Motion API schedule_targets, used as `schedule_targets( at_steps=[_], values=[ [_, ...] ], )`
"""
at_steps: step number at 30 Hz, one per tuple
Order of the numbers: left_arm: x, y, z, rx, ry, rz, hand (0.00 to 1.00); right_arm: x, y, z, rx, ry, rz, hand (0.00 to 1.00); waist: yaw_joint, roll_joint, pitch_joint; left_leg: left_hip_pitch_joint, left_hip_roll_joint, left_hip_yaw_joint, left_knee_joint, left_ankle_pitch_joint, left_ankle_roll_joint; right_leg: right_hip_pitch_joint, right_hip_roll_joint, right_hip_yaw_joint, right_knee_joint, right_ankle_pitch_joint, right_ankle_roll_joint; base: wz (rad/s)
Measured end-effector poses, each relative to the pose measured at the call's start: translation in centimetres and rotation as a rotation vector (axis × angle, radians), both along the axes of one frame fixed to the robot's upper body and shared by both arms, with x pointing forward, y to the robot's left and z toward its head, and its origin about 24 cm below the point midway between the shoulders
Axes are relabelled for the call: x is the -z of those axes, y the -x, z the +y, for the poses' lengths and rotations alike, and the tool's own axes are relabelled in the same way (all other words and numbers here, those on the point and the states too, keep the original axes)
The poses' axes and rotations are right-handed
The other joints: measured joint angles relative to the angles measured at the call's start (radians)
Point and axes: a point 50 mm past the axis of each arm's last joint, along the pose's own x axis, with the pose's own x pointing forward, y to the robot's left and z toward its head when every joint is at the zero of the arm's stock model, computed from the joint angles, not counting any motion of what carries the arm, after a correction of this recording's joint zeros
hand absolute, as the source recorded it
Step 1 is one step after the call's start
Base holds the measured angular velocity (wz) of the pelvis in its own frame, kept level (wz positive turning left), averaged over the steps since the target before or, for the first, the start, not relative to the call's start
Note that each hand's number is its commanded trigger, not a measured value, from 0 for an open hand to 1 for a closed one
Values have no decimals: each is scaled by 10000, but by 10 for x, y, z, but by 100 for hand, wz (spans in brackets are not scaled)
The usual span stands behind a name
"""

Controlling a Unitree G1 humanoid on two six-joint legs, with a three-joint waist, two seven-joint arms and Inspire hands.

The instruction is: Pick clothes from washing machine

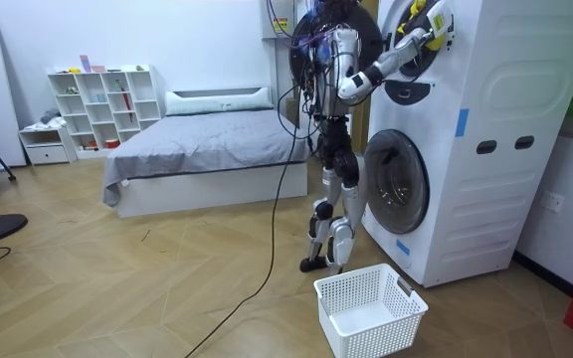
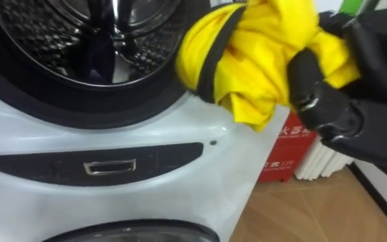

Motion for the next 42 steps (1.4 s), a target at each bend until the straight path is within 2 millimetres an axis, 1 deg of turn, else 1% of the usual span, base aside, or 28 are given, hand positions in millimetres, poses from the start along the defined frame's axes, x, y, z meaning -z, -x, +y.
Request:
schedule_targets(
  at_steps=[2, 4, 6, 8, 10, 12, 14, 16, 18, 20, 21, 22, 23, 25, 26, 28, 29, 30, 31, 32, 33, 34, 35, 37, 39, 40, 41, 42],
  values=[
    [-1, 0, 2, 7, -43, -4, 0, 5, 0, -2, -160, -115, 185, 100, -51, -22, 4, 51, 35, 74, 12, -36, -18, 15, 43, 40, 16, 15, -25, -17],
    [-1, 0, 3, 26, -81, 7, 0, 11, 1, -5, -246, -51, 451, 100, -161, -62, -1, 109, 94, 268, 12, -79, -47, -6, 89, 96, 25, 17, -27, -17],
    [-1, 0, 3, 35, -73, 9, 0, 15, 2, -6, -310, 21, 629, 100, -196, -57, 0, 104, 111, 378, 6, -105, -65, -49, 136, 262, 29, 24, -39, -28],
    [-1, 0, 3, 26, -79, 40, 0, 20, 2, -8, -387, 65, 875, 100, -201, -53, -3, 110, 150, 558, -2, -139, -88, -111, 182, 354, 35, 43, -70, -29],
    [-1, 0, 3, 21, -80, 40, 0, 30, 4, -12, -471, 97, 1384, 100, -194, -46, -5, 121, 205, 798, 7, -194, -114, -177, 259, 567, 37, 56, -91, -28],
    [-1, -3, 3, 37, -85, -1, 0, 38, 5, -16, -499, 45, 1777, 100, -185, 16, -8, 158, 271, 1007, 35, -264, -144, -197, 347, 731, 39, 86, -132, -33],
    [-1, -3, 2, 70, -79, 17, 0, 46, 6, -20, -493, -201, 2103, 100, -177, 83, 24, 287, 310, 1224, 20, -322, -174, -193, 421, 927, 43, 90, -138, -36],
    [0, -1, 2, 102, -64, 98, 0, 55, 6, -26, -332, -605, 2441, 100, -195, 213, 51, 324, 361, 1509, 20, -384, -199, -243, 512, 1146, 120, 92, -142, -36],
    [0, -2, 2, 91, -77, 128, 0, 63, 6, -31, -156, -834, 2782, 100, -187, 272, 56, 407, 419, 1778, 24, -441, -236, -334, 585, 1143, 199, 102, -159, -37],
    [1, 1, 1, 73, -65, 248, 0, 70, 7, -34, 9, -978, 3074, 100, -218, 316, 46, 438, 451, 1957, 31, -466, -263, -359, 589, 1148, 198, 115, -180, -34],
    [1, -2, 0, 145, -55, 248, 0, 74, 8, -37, 109, -1062, 3260, 100, -370, 345, 34, 441, 458, 2015, 30, -477, -276, -389, 593, 1156, 193, 119, -187, -28],
    [2, -4, 0, 143, -57, 286, 0, 78, 10, -39, 246, -1155, 3471, 100, -455, 367, 28, 453, 478, 2201, 6, -487, -287, -502, 641, 1241, 199, 120, -188, -25],
    [2, -5, 1, 134, -61, 310, 0, 80, 11, -40, 301, -1202, 3566, 100, -442, 382, 20, 461, 485, 2268, -10, -496, -299, -542, 696, 1325, 215, 122, -192, -40],
    [2, -7, 1, 119, -71, 290, 0, 90, 11, -43, 485, -1405, 4076, 100, -526, 422, 19, 475, 527, 2636, -8, -538, -347, -659, 779, 1659, 393, 133, -210, -50],
    [2, -9, 1, 128, -65, 262, 0, 93, 12, -45, 557, -1496, 4198, 100, -573, 423, 21, 466, 537, 2715, -2, -542, -354, -695, 793, 1681, 418, 134, -211, -32],
    [2, -19, -1, 667, 3, 305, 0, 111, 12, -52, 935, -1991, 4876, 100, -848, 449, 45, 443, 554, 2885, 29, -591, -361, -875, 834, 1708, 516, 136, -213, -22],
    [2, -23, -2, 858, 29, 272, 0, 115, 13, -54, 1070, -2115, 5063, 100, -889, 469, 51, 440, 578, 2974, 38, -642, -369, -898, 856, 1711, 523, 138, -217, -31],
    [4, -23, -3, 873, 66, 561, 0, 125, 13, -58, 1318, -2336, 5479, 100, -959, 556, 72, 417, 593, 3108, 58, -667, -377, -913, 896, 1759, 553, 164, -232, -40],
    [5, -20, -4, 944, 90, 741, 0, 134, 15, -60, 1562, -2450, 5871, 100, -1009, 582, 67, 398, 600, 3301, 58, -682, -383, -1049, 936, 1899, 625, 168, -231, -44],
    [5, -20, -4, 960, 100, 750, 0, 138, 15, -62, 1676, -2502, 6040, 100, -1023, 611, 100, 388, 598, 3365, 60, -692, -388, -1094, 967, 1974, 683, 168, -230, -40],
    [5, -20, -5, 1027, 122, 842, 0, 144, 16, -64, 1857, -2667, 6359, 100, -1173, 684, 114, 313, 597, 3485, 73, -700, -387, -1221, 994, 2081, 718, 183, -212, -30],
    [5, -20, -6, 1107, 203, 924, 0, 149, 17, -66, 2014, -2830, 6559, 100, -1245, 782, 148, 251, 602, 3553, 118, -702, -383, -1290, 1006, 2137, 710, 211, -199, -22],
    [6, -20, -6, 1076, 246, 936, 0, 152, 18, -67, 2085, -2940, 6663, 100, -1285, 818, 149, 223, 601, 3572, 127, -704, -380, -1336, 1011, 2162, 711, 216, -196, -13],
    [6, -21, -6, 839, 352, 878, 0, 167, 21, -74, 2558, -3630, 7242, 100, -1434, 959, 137, 97, 598, 3593, 142, -704, -380, -1481, 1020, 2197, 736, 221, -192, -5],
    [5, -23, -6, 854, 360, 831, 0, 176, 23, -77, 2904, -3869, 7630, 100, -1497, 1073, 135, -39, 596, 3583, 181, -704, -379, -1598, 1017, 2199, 782, 221, -192, 0],
    [5, -25, -7, 971, 365, 825, 0, 184, 23, -79, 3099, -4053, 7886, 100, -1501, 1165, 159, -116, 592, 3598, 199, -704, -378, -1701, 1015, 2212, 824, 226, -190, 0],
    [6, -27, -7, 1059, 388, 829, 0, 189, 23, -80, 3242, -4177, 8060, 100, -1504, 1203, 149, -146, 587, 3600, 197, -704, -377, -1753, 1017, 2229, 848, 226, -190, 0],
    [6, -29, -9, 1080, 504, 763, 0, 200, 25, -82, 3568, -4436, 8520, 100, -1491, 1297, 144, -219, 584, 3598, 203, -703, -376, -1823, 1015, 2226, 875, 226, -190, 0]
  ],
)
